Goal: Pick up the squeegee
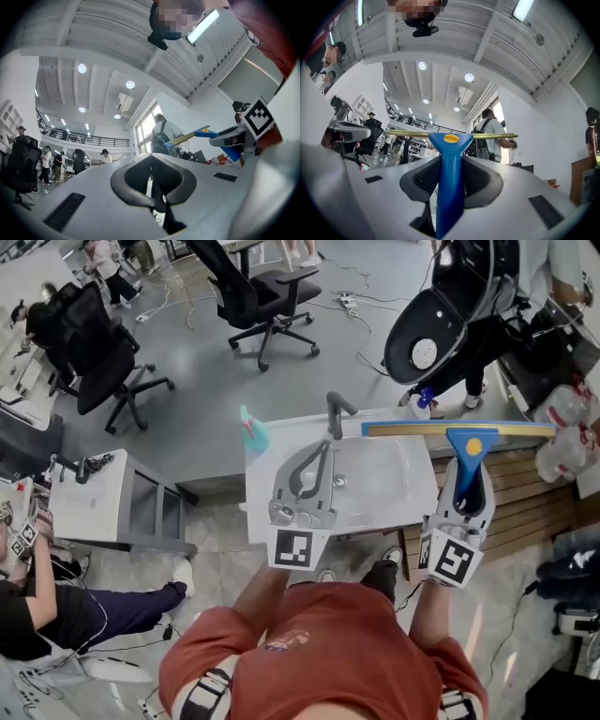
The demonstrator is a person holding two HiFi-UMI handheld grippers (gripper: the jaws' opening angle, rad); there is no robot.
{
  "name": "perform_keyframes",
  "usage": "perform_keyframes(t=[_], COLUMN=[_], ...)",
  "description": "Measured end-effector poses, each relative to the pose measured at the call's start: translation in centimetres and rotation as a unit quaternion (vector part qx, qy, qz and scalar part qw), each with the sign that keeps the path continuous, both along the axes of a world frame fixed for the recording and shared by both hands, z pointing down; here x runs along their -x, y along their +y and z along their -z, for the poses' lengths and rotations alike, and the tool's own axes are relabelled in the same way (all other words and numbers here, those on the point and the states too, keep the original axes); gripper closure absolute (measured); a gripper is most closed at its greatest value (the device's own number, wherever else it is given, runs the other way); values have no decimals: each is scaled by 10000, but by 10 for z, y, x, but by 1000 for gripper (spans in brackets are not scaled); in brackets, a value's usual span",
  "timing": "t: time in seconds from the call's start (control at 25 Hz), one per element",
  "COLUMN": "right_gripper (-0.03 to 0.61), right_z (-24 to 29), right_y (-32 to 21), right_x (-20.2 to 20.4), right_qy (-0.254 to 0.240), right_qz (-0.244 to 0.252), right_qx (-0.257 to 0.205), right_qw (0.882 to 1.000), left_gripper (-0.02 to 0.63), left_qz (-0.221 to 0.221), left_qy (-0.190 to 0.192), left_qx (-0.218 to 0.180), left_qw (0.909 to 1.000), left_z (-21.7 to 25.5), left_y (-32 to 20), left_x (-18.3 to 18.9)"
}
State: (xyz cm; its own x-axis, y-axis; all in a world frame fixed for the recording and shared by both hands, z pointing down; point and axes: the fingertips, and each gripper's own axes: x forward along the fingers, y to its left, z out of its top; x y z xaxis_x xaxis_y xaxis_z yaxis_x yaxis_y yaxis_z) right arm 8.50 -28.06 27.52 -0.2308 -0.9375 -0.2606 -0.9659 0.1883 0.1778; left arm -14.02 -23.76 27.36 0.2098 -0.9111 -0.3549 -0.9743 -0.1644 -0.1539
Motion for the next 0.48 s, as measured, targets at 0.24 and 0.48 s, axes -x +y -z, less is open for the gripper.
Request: perform_keyframes(t=[0.24,0.48], right_gripper=[440,440], right_z=[-4,-7], right_y=[-4,-7], right_x=[-1,0], right_qy=[-7,11], right_qz=[-4,22], right_qx=[66,131], right_qw=[10000,9999], left_gripper=[595,595], left_qz=[-22,-8], left_qy=[51,14], left_qx=[27,6], left_qw=[10000,10000], left_z=[1,1], left_y=[-4,-5], left_x=[-2,-1])
